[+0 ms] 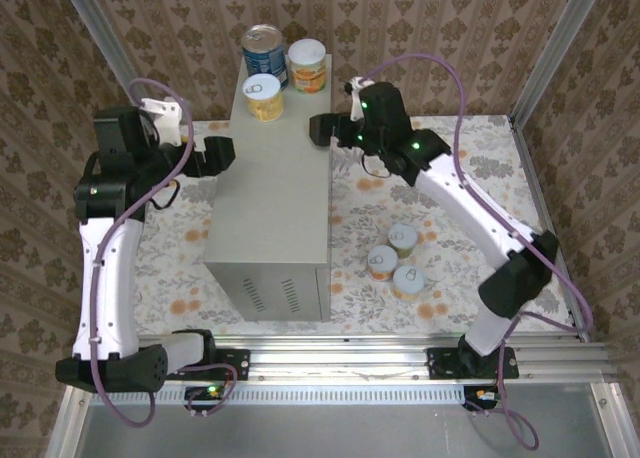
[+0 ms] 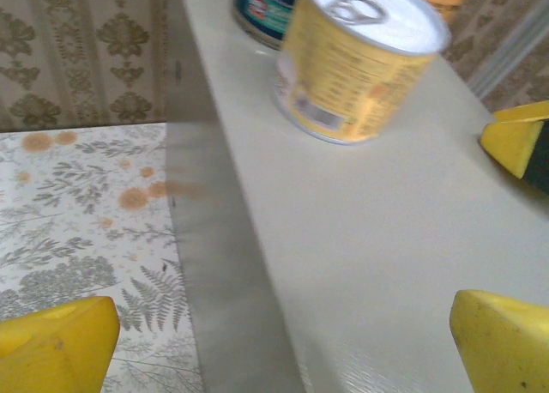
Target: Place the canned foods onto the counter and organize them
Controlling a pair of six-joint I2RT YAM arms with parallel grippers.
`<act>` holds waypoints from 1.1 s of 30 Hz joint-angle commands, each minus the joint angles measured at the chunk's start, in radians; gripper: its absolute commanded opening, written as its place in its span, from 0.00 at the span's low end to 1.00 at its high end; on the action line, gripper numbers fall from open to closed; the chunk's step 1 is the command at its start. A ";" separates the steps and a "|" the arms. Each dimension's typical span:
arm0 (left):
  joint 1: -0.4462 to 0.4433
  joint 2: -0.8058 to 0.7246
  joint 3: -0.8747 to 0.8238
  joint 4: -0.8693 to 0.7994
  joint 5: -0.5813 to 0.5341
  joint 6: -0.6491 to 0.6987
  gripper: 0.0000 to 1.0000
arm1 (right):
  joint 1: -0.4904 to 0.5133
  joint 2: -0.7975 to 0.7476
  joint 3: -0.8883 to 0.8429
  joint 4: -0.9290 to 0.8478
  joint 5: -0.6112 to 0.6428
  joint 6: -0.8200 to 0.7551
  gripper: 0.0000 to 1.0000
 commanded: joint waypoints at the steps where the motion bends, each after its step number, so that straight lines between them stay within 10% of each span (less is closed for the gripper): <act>1: -0.069 -0.032 0.045 -0.077 0.001 0.051 1.00 | 0.017 -0.124 -0.145 -0.067 -0.005 0.011 1.00; 17: -0.644 -0.069 0.179 -0.270 -0.219 0.031 1.00 | 0.020 -0.522 -0.703 -0.268 0.233 0.173 1.00; 33: -1.085 0.050 0.206 -0.254 -0.424 -0.004 1.00 | -0.032 -0.380 -0.928 -0.075 0.264 0.241 1.00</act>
